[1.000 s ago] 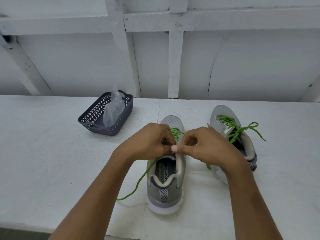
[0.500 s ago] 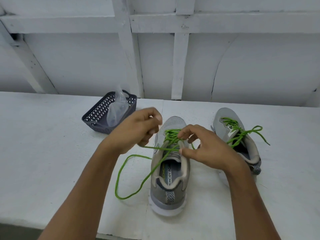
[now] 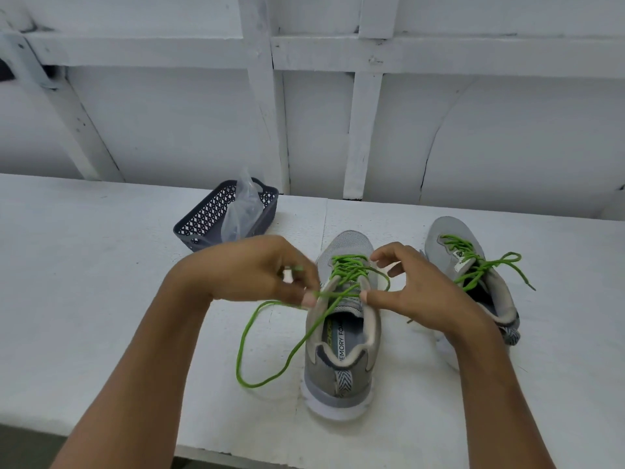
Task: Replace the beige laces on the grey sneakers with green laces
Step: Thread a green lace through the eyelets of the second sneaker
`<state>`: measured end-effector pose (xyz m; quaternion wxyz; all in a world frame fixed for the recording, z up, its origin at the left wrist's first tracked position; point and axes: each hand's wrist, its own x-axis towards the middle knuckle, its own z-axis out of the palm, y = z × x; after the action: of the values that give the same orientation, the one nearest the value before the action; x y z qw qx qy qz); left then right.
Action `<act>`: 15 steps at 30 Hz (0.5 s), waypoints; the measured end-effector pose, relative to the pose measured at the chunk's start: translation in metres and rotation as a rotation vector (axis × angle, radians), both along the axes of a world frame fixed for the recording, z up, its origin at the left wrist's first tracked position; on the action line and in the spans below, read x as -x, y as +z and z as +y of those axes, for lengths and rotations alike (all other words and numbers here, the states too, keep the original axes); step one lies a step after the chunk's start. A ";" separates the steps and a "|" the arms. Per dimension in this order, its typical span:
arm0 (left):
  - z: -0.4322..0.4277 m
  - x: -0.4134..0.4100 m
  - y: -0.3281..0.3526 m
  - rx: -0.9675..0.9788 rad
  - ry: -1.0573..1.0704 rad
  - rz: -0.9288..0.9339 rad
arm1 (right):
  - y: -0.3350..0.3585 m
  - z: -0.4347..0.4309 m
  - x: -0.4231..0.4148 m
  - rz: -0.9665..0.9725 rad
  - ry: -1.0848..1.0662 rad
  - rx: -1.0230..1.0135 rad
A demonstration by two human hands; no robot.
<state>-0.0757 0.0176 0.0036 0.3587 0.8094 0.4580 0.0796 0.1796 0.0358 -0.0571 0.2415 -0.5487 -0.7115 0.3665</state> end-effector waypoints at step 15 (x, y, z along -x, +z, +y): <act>-0.013 -0.028 -0.018 0.351 0.247 -0.603 | 0.001 -0.007 0.007 -0.038 0.131 -0.101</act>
<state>-0.0473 0.0048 -0.0140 0.5988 0.6145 0.4325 0.2773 0.1726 0.0288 -0.0558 0.2310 -0.4950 -0.7680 0.3345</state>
